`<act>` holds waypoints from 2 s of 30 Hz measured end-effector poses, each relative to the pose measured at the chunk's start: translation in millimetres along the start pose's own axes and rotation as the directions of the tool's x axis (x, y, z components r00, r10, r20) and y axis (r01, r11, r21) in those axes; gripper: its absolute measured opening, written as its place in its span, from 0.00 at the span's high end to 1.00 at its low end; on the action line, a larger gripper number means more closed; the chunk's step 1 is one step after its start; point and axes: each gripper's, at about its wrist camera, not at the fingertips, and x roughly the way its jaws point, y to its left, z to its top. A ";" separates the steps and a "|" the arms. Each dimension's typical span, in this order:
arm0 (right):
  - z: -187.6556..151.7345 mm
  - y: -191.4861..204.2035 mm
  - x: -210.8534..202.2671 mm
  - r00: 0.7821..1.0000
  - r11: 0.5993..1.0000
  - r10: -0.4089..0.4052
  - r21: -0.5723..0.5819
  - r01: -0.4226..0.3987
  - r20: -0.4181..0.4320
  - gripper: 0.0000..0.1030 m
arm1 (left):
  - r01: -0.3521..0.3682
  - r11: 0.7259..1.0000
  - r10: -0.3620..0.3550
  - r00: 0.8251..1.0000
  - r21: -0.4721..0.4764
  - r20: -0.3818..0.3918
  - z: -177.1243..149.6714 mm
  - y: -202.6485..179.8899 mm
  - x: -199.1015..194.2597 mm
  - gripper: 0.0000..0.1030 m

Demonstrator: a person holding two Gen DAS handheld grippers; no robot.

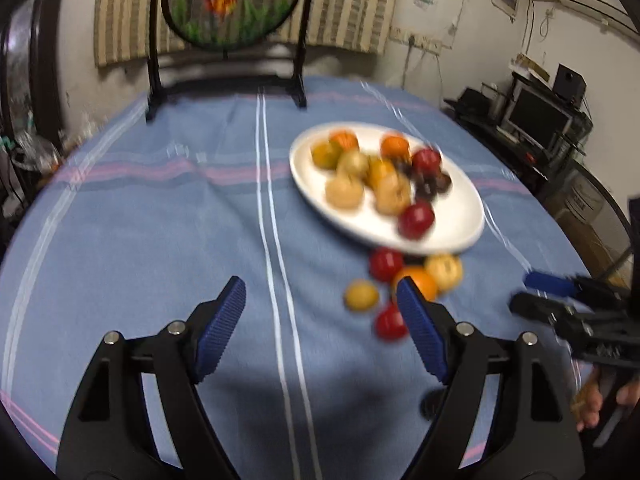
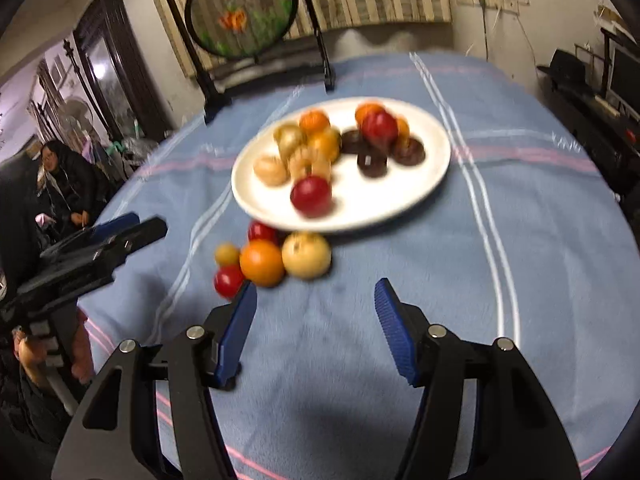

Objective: Organize fruits
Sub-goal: 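Carry both held fruits onto the white plate and open both tools, then grasp a spotted yellow fruit with the right tool while the left tool grasps a red tomato, then carry both held fruits onto the white plate and open both tools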

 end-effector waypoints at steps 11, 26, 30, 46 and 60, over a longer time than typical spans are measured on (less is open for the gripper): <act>8.7 6.4 41.4 0.997 0.993 -0.067 -0.096 0.063 -0.041 0.40 | 0.047 0.999 -0.046 0.997 0.014 -0.063 -27.2 -2.5 3.0 0.23; 21.0 4.8 65.2 0.994 0.996 0.054 -0.062 -0.060 -0.092 0.62 | 0.110 0.994 -0.105 0.985 0.028 -0.137 -24.8 -20.8 25.5 0.23; -0.2 -5.2 22.6 0.999 0.999 0.029 -0.037 -0.030 -0.046 0.62 | 0.118 0.993 -0.112 0.983 0.032 -0.147 -22.8 -28.3 32.9 0.25; -18.1 -29.2 -4.0 0.996 0.995 0.090 0.050 -0.090 -0.002 0.62 | 0.105 0.993 -0.094 0.982 0.060 -0.163 -20.0 -48.2 40.3 0.70; -8.1 -6.0 2.1 0.997 0.996 0.083 0.019 -0.083 -0.008 0.62 | 0.129 0.991 -0.126 0.987 0.024 -0.101 -10.7 -28.0 14.5 0.70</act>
